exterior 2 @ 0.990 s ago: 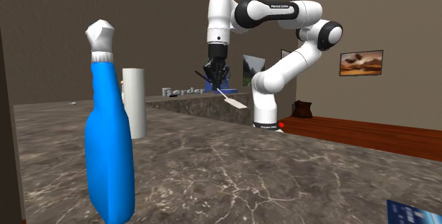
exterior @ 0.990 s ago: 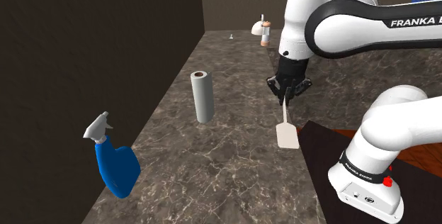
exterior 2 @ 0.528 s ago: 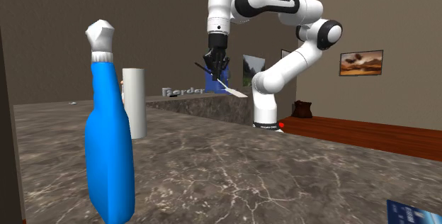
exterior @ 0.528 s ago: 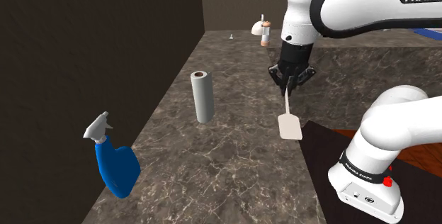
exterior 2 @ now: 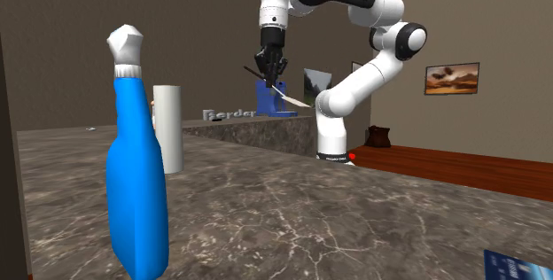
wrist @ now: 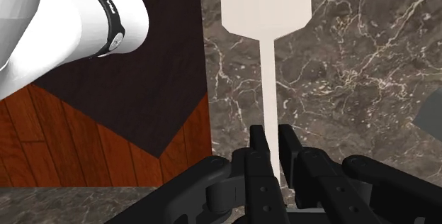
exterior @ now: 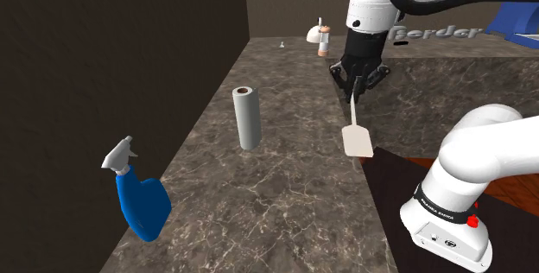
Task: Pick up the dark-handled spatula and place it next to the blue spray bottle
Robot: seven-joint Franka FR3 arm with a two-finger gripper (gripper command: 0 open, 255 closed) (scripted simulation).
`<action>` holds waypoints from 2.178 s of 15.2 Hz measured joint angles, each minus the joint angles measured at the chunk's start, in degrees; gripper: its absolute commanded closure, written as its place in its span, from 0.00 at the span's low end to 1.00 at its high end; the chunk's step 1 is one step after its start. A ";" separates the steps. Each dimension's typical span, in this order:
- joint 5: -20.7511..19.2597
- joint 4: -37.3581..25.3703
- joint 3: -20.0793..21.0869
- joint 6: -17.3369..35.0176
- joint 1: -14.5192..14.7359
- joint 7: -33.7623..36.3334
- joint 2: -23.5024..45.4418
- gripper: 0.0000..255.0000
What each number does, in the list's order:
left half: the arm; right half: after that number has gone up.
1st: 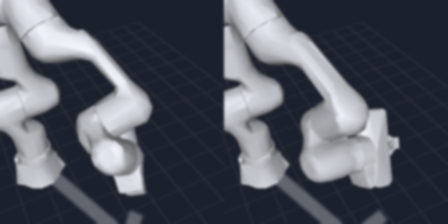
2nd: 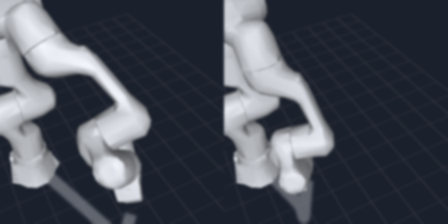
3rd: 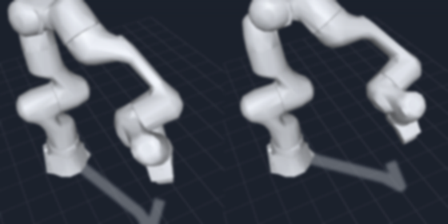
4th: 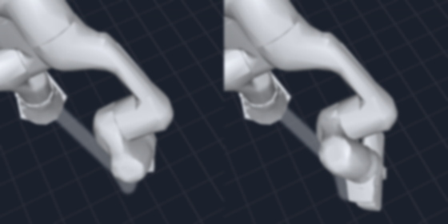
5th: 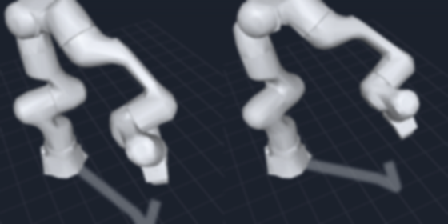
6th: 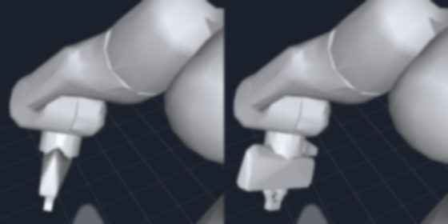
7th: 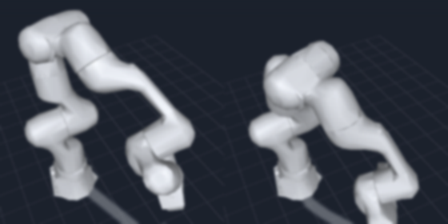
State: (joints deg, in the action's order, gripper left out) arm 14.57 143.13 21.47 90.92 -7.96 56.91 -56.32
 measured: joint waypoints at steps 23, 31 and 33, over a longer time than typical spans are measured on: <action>-1.23 -22.36 2.65 -9.43 -3.11 4.54 12.15 1.00; -1.68 -35.52 14.98 -5.60 -7.01 14.63 27.66 1.00; -3.13 -39.18 18.65 -4.65 -8.27 17.56 32.28 1.00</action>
State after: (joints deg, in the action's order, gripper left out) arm 11.44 103.95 40.13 86.27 -16.23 74.47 -24.04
